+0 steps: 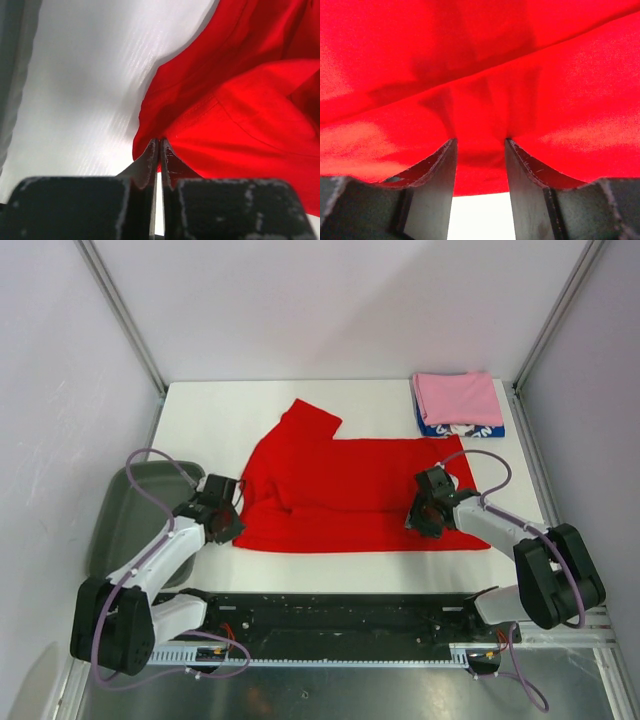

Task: Fold and stack the t-shirts
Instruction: Fold the flattened tshirt in 1/3 of the way

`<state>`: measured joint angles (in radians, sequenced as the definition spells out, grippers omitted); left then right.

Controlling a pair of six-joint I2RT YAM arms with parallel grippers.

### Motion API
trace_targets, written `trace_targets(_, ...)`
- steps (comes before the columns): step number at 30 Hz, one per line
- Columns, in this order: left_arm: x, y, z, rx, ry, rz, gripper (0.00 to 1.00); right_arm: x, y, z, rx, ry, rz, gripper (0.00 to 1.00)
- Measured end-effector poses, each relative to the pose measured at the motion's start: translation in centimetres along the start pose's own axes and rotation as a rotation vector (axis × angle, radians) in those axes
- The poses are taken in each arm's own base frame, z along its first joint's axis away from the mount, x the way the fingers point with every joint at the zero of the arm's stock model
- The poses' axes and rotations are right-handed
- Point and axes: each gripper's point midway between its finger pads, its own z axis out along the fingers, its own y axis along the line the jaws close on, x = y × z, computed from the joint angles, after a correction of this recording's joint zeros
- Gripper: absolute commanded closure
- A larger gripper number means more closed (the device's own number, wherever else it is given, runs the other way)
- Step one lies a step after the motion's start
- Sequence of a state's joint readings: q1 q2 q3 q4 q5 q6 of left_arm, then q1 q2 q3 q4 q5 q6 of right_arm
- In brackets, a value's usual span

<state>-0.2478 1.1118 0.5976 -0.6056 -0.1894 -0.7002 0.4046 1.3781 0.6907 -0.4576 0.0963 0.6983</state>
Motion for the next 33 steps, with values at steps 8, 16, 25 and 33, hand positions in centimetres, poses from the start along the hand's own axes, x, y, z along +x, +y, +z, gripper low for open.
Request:
trace_targets(8,-0.6,0.1,-1.0,-0.004,-0.012,0.016,0.56,0.1,0.1,0.1,-0.008,-0.007,-0.007,0.52)
trace_targets(16,-3.4,-4.2,-3.9,0.156,-0.050,0.022,0.61,1.3,3.3,-2.1,-0.061,-0.076,-0.206,0.50)
trace_targets(25,-6.3,-8.6,-0.3,0.129,0.018,0.043,0.64,-0.8,16.5,-7.2,-0.357,-0.297,-0.505,0.49)
trace_targets(33,-7.4,-9.9,3.4,0.108,0.065,0.026,0.64,2.7,26.4,-6.2,-0.467,-0.331,-0.779,0.45)
